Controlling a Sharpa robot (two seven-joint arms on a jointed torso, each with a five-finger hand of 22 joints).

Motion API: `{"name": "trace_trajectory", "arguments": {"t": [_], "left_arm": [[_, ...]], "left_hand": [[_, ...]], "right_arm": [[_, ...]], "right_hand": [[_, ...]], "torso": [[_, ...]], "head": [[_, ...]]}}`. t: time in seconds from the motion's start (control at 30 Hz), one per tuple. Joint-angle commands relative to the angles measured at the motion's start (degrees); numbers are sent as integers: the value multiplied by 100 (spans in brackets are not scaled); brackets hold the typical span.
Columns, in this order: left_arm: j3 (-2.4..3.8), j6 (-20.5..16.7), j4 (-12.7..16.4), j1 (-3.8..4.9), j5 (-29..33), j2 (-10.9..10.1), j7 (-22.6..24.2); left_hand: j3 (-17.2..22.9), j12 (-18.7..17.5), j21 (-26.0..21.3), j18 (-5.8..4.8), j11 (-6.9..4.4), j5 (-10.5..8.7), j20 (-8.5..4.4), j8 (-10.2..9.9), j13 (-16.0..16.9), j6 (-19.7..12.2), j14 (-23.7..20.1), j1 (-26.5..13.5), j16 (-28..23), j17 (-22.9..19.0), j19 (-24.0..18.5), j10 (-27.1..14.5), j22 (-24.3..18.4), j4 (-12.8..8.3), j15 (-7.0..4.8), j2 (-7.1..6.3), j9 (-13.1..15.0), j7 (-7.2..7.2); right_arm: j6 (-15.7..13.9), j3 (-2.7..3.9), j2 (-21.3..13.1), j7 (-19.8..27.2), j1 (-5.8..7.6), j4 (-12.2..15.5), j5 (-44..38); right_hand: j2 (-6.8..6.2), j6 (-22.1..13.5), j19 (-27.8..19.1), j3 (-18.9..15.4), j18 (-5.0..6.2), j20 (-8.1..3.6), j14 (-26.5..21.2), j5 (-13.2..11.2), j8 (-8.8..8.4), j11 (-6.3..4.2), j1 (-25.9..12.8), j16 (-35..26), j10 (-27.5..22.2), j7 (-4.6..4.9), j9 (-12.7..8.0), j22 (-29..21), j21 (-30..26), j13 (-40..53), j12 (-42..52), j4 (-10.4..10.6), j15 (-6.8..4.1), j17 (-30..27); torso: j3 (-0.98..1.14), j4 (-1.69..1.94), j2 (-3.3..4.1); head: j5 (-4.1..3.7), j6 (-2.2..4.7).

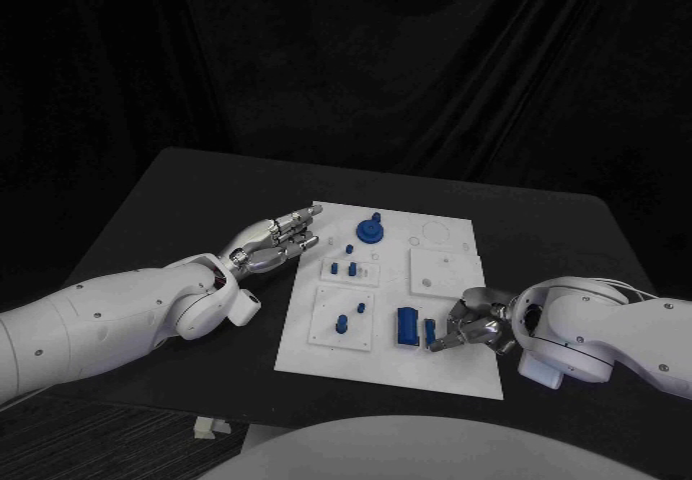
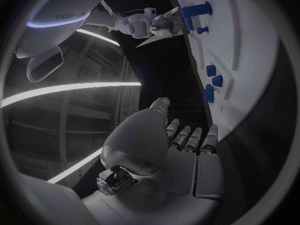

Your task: Assemble the parts on the task board

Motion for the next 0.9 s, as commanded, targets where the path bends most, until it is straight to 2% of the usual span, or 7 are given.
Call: {"name": "trace_trajectory", "arguments": {"t": [0.03,0.3,0.4,0.67,0.8,0.9], "left_arm": [[5,59,9,-10,32,15,86],[5,73,2,-14,32,20,85],[5,75,1,-16,32,21,85],[5,79,2,-20,32,24,87],[5,80,3,-21,32,22,91],[5,82,5,-22,32,19,91]], "left_hand": [[27,15,40,27,41,19,17,25,7,-3,-2,43,-21,-9,18,-9,6,5,-27,12,9,50],[27,15,40,27,41,19,17,25,7,-3,-2,43,-21,-9,18,-9,6,5,-27,12,9,50],[27,15,40,27,41,19,17,25,7,-3,-2,43,-21,-9,18,-9,6,5,-27,12,9,50],[34,15,42,26,45,19,18,23,8,-5,-2,40,-21,-9,21,-7,8,2,-23,14,8,54],[34,15,42,26,45,19,18,23,8,-5,-2,40,-21,-9,21,-7,8,2,-23,14,8,54],[34,15,42,26,45,19,18,23,8,-5,-2,40,-21,-9,21,-7,8,2,-23,14,8,54]], "right_arm": [[-137,0,5,-101,-17,12,-64],[-305,0,8,-93,-20,31,-69],[-356,0,9,-94,-22,29,-114],[-405,0,31,-137,-24,19,-286],[-432,0,43,-162,-25,41,-626],[-447,1,50,-148,-26,68,-940]], "right_hand": [[39,205,242,10,11,-33,378,43,167,-41,110,12,584,-157,328,1197,38,1510,15,-24,-27,234],[60,269,249,29,6,-35,378,79,229,-43,136,12,584,-160,375,1203,56,1510,15,-39,-29,234],[93,314,256,21,2,-38,377,-101,262,-44,98,9,584,-161,424,1210,75,1510,15,-12,-32,228],[110,349,257,2,1,-41,378,-305,287,-47,69,8,584,-166,470,1211,79,1510,15,10,-33,226],[64,399,264,-18,-4,-43,377,-443,326,-50,116,7,584,-171,512,1218,101,1510,15,-33,-37,224],[26,408,268,-39,-7,-45,377,-461,332,-50,124,8,584,-171,520,1221,112,1510,15,-47,-39,226]], "torso": [[2,-4,-1],[2,-5,-3],[2,-2,-6],[0,1,1],[-1,-2,4],[-1,-6,2]], "head": [[-5,-1],[-3,-1],[-12,-1],[-11,-1],[1,-1],[11,-1]]}}
